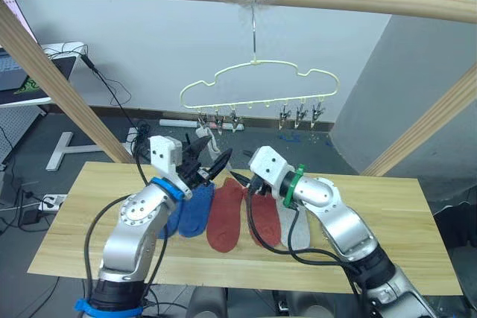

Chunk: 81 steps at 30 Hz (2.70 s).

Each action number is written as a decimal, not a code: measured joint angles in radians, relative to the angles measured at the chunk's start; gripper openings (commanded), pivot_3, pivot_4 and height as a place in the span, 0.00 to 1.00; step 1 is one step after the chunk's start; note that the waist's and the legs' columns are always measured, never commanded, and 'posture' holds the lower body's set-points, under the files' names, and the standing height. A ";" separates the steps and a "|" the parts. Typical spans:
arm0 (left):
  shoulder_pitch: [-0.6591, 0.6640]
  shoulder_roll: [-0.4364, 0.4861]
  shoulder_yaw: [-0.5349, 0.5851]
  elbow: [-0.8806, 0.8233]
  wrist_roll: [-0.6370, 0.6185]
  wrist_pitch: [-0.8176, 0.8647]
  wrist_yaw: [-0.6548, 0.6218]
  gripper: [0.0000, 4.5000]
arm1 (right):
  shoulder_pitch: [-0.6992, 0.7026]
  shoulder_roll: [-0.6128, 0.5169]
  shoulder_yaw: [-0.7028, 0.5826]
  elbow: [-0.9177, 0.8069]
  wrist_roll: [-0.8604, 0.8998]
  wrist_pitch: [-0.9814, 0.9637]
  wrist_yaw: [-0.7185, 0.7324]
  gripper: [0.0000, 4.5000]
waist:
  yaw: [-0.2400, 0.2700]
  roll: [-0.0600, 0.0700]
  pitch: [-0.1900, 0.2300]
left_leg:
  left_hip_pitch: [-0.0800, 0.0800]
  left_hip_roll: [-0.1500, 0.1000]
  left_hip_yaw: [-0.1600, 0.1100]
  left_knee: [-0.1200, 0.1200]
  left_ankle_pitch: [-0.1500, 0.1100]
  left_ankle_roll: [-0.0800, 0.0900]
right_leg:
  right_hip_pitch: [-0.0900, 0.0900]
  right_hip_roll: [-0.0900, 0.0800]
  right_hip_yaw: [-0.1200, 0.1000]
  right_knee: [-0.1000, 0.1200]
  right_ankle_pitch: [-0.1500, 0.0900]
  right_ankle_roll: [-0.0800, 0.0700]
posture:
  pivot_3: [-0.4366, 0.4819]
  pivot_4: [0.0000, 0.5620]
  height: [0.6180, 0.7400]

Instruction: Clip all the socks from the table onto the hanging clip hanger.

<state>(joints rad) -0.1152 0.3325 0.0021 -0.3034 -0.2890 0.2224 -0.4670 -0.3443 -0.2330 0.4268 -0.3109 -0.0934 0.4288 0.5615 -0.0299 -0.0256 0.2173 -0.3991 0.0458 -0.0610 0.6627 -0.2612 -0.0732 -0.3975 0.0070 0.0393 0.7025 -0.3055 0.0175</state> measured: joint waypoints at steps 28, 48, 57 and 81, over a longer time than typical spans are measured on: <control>-0.039 -0.121 -0.007 0.157 0.165 -0.145 0.181 0.43 | 0.018 -0.110 -0.154 -0.159 0.112 0.177 0.018 0.61 | -0.019 0.000 0.000 | 0.001 -0.001 0.002 0.001 0.000 0.000 | -0.001 0.003 0.001 0.003 0.000 0.000 | 0.38 0.32 0.71; -0.111 -0.139 0.005 0.206 0.209 -0.168 0.239 0.43 | -0.001 -0.142 -0.173 -0.159 0.165 0.174 0.031 0.61 | -0.025 0.000 0.000 | 0.001 -0.001 0.004 0.002 0.000 0.000 | -0.004 0.003 0.001 0.007 0.000 0.000 | 0.38 0.31 0.71; -0.143 -0.139 0.008 0.282 0.207 -0.216 0.235 0.43 | -0.008 -0.144 -0.173 -0.159 0.169 0.170 0.028 0.61 | -0.025 -0.001 0.000 | 0.000 -0.001 0.006 0.002 0.001 0.000 | -0.006 0.004 0.002 0.011 0.000 0.000 | 0.38 0.31 0.71; -0.215 -0.162 0.031 0.397 0.207 -0.362 0.238 0.43 | -0.013 -0.154 -0.178 -0.158 0.195 0.162 0.028 0.61 | -0.026 -0.001 0.000 | 0.000 -0.001 0.006 0.002 0.001 0.000 | -0.007 0.004 0.002 0.011 0.000 0.000 | 0.38 0.29 0.71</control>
<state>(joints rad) -0.3297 0.1701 0.0336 0.0932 -0.0824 -0.1392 -0.2285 -0.3569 -0.3873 0.2484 -0.4689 0.1021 0.5907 0.5893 -0.0556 -0.0264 0.2168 -0.3990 0.0450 -0.0552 0.6650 -0.2605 -0.0730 -0.4042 0.0108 0.0411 0.7136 -0.3055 0.0175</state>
